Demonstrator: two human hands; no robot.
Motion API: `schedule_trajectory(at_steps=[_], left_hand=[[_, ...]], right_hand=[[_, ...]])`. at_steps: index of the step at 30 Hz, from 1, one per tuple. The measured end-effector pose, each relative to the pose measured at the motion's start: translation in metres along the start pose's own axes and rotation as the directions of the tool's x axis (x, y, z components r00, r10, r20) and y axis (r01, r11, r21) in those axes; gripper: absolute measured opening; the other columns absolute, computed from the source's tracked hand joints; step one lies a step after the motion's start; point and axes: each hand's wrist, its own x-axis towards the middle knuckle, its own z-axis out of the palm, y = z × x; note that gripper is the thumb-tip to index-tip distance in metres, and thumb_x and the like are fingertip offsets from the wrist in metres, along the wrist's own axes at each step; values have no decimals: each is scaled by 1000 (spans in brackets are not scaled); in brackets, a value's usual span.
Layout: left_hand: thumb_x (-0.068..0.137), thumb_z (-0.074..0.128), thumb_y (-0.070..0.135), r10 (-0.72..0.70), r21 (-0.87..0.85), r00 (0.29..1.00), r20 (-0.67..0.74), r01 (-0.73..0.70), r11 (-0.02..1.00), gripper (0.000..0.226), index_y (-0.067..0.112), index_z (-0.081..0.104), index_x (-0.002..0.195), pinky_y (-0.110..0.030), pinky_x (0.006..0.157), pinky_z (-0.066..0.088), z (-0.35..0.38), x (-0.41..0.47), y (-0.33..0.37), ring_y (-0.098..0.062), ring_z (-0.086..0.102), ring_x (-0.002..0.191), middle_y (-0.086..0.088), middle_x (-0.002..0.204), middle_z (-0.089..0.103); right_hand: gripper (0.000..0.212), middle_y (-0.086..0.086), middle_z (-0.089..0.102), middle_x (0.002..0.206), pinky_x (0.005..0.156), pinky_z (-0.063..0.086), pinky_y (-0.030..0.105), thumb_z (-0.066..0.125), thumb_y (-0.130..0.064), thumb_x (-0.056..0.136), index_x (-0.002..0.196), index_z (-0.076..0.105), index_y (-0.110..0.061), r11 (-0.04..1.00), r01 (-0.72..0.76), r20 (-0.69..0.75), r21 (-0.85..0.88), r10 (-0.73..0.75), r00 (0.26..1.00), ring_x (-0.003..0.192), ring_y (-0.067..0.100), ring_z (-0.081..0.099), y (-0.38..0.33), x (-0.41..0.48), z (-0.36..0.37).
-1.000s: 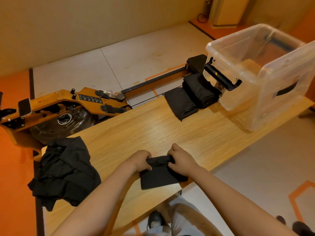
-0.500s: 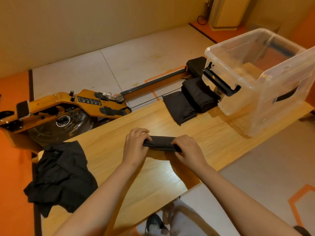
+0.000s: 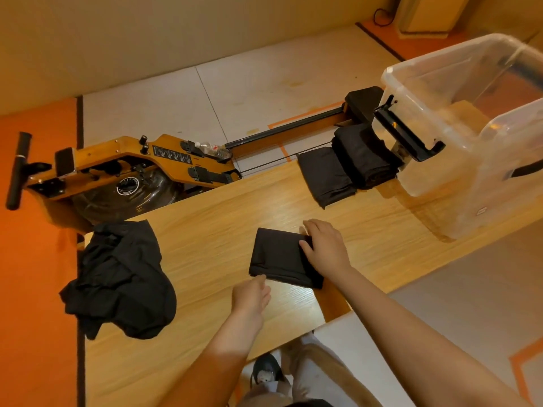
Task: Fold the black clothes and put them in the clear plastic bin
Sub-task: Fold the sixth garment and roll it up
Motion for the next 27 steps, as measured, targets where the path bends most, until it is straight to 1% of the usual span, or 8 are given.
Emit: schedule_trajectory(at_steps=[2,4,8,12,14,18,21,27], left_hand=[[97,55,9,-175,-208,978,109,195,958,46,-3,40,139,-40,108,40,10,-8,2,-34,52,124,-25,132,53],[97,55,8,-203,-253,968,148,235,938,52,-4,35,143,-41,111,36,19,-11,3,-36,46,131,-28,140,46],[91,64,9,-155,-204,978,139,181,962,36,-2,54,124,-37,100,45,32,-3,2,-30,60,109,-22,118,61],[86,72,12,-81,-83,995,65,86,993,23,2,60,103,-37,92,52,36,6,-7,-27,65,102,-18,109,67],[85,73,11,-62,-62,996,63,66,996,18,4,60,96,-39,93,53,36,8,-9,-27,66,102,-18,108,67],[85,72,7,-68,-65,990,125,77,995,24,0,62,105,-38,76,58,35,6,-12,-27,69,92,-17,104,70],[86,73,14,-44,-4,988,146,45,999,25,3,63,106,-37,78,58,32,4,-14,-27,69,90,-15,101,71],[87,70,28,-57,86,965,258,36,996,43,10,57,124,-42,83,57,22,5,-16,-30,69,97,-13,109,71]], right_hand=[[33,5,60,120,96,40,35,53,-31,95,124,56,-15,997,-54,69,-57,58,996,112,23,51,-2,10,2],[31,5,60,117,93,40,34,51,-33,96,121,58,-15,992,-78,114,-100,89,989,110,22,51,-2,11,2],[29,8,56,113,83,48,35,54,-32,95,113,62,-10,983,-180,219,19,172,960,105,23,54,1,1,1],[19,3,55,87,66,43,31,59,-27,93,82,55,-12,909,-348,345,230,258,902,81,20,55,9,-13,-6],[20,4,56,79,65,40,31,58,-25,92,78,50,-13,845,-421,403,328,278,872,74,18,53,12,-22,-10],[16,11,52,85,67,37,31,56,-24,92,86,50,-11,646,-571,517,507,302,801,77,21,50,13,-36,-16],[17,11,55,85,69,41,31,54,-25,95,87,53,-9,493,-642,573,588,307,760,76,22,54,12,-47,-22],[24,6,65,79,55,49,25,48,-25,98,93,64,-7,209,-696,648,687,258,716,68,15,63,7,-69,-31]])
